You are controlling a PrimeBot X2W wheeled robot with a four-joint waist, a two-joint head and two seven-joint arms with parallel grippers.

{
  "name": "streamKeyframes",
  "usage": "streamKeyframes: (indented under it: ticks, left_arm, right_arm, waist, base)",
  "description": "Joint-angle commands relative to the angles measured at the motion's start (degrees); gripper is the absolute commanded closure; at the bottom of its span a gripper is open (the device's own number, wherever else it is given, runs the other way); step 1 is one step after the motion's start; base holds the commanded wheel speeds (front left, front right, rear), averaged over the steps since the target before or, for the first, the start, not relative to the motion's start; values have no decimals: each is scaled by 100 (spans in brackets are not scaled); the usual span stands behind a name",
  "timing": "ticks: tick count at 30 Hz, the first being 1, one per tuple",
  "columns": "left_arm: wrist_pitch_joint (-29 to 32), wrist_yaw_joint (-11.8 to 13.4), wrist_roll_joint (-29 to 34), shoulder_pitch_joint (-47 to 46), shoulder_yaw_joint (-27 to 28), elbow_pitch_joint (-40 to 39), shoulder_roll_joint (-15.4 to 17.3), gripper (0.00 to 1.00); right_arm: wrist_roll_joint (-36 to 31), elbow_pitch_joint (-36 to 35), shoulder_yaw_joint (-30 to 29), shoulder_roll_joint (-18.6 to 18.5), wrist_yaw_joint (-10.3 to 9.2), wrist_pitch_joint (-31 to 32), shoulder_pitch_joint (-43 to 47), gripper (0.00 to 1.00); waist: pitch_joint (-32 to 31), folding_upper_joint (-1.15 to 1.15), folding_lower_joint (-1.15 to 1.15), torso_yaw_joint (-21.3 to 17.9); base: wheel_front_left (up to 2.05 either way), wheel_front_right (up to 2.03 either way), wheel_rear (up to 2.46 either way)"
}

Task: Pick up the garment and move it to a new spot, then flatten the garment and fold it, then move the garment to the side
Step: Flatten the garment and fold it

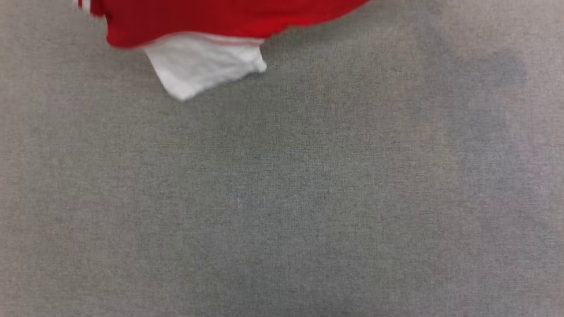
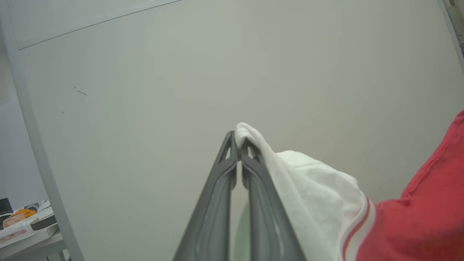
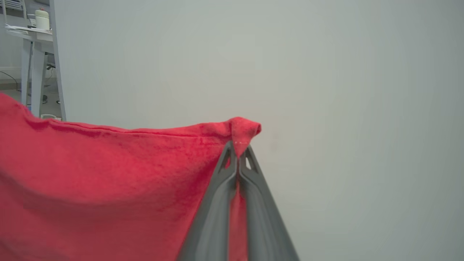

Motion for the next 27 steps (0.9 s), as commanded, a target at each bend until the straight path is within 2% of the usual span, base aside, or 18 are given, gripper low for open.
streamKeyframes:
  ticks: [1, 8, 13, 19, 21, 27]
  left_arm:
    - [28, -75, 69, -386, -32, 168, -74, 100]
    - [-79, -270, 118, -1878, -199, 1134, -201, 100]
    - [-284, -312, 56, -2213, -393, 1629, -271, 100]
    - [-602, -328, -100, -1900, -637, 2019, -185, 100]
    - [-738, -330, -149, -1702, -699, 2082, -111, 100]
    - [-1016, -332, -254, -696, -1123, 2074, 58, 100]
  right_arm:
    - [-139, 109, -18, 54, -4, 10, -332, 100]
    - [-554, 808, 132, 179, -4, -118, -1788, 100]
    - [-625, 1360, 370, 227, -4, -400, -2180, 100]
    - [-418, 1759, 847, 251, -4, -718, -1890, 100]
    - [-381, 1768, 1164, 188, -4, -802, -1687, 100]
    - [50, 1829, 1763, 83, -4, -1142, -886, 100]
  waist:
    - [616, 0, -1, -146]
    - [1033, 0, -1, -168]
    - [1151, 0, -1, -138]
    - [1157, 0, -1, -120]
    - [1104, 0, -1, -105]
    - [652, 0, -1, -40]
  base:
    - [0, 0, 0]
    - [0, 0, 0]
    - [0, 0, 0]
    - [0, 0, 0]
    - [0, 0, 0]
    - [0, 0, 0]
